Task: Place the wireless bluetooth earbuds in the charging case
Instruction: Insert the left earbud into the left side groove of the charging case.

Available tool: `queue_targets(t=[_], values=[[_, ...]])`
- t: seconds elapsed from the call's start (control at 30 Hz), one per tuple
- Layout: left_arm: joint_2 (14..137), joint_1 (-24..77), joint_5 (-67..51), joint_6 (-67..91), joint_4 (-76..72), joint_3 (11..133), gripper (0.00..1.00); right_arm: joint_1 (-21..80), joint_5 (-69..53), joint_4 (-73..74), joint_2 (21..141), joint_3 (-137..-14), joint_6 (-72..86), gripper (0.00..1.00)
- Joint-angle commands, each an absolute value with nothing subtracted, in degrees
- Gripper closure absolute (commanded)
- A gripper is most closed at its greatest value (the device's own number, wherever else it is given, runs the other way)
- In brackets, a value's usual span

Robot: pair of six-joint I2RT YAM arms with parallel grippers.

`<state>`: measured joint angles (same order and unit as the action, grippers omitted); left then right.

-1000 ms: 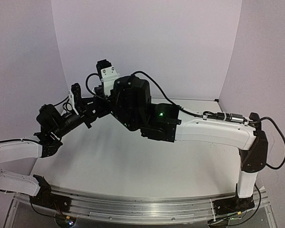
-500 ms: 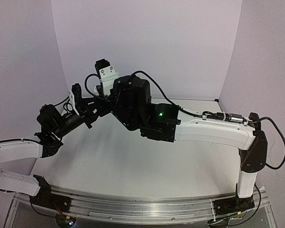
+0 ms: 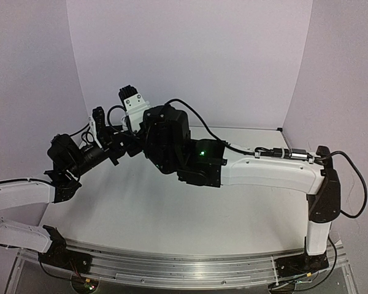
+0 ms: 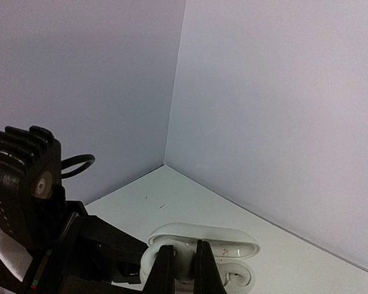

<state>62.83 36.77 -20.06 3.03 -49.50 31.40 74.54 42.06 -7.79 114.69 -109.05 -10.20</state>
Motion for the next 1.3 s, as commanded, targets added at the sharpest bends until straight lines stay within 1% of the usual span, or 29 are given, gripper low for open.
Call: queue_targets(t=[0.0, 0.3, 0.67, 0.77, 0.97, 1.17, 1.27], values=[[62.07, 37.0, -21.63, 3.56, -52.62, 33.75, 1.0, 74.47, 44.75, -10.0, 115.35, -108.76, -11.62, 1.0], [61.59, 37.0, -21.73, 5.25, -52.36, 33.94, 1.0, 74.44, 46.2, -10.02, 115.84, -107.81, -12.52, 1.0], [61.27, 36.91, -19.62, 9.66, -50.32, 35.23, 1.0, 74.44, 42.97, -10.02, 114.52, -103.95, -12.17, 1.0], [61.09, 36.91, -19.81, 9.31, -50.46, 35.1, 1.0, 74.45, 42.92, -10.02, 113.27, -102.01, -11.46, 0.95], [61.08, 36.91, -20.52, 7.93, -51.36, 34.75, 1.0, 74.45, 42.53, -10.02, 112.3, -101.13, -11.17, 0.91], [60.48, 36.91, -20.76, 7.78, -51.2, 34.46, 1.0, 74.38, 42.58, -10.02, 110.85, -99.65, -10.05, 0.83], [60.32, 36.91, -20.97, 7.94, -51.03, 34.3, 1.0, 74.36, 42.31, -10.02, 110.52, -99.69, -10.18, 0.81]])
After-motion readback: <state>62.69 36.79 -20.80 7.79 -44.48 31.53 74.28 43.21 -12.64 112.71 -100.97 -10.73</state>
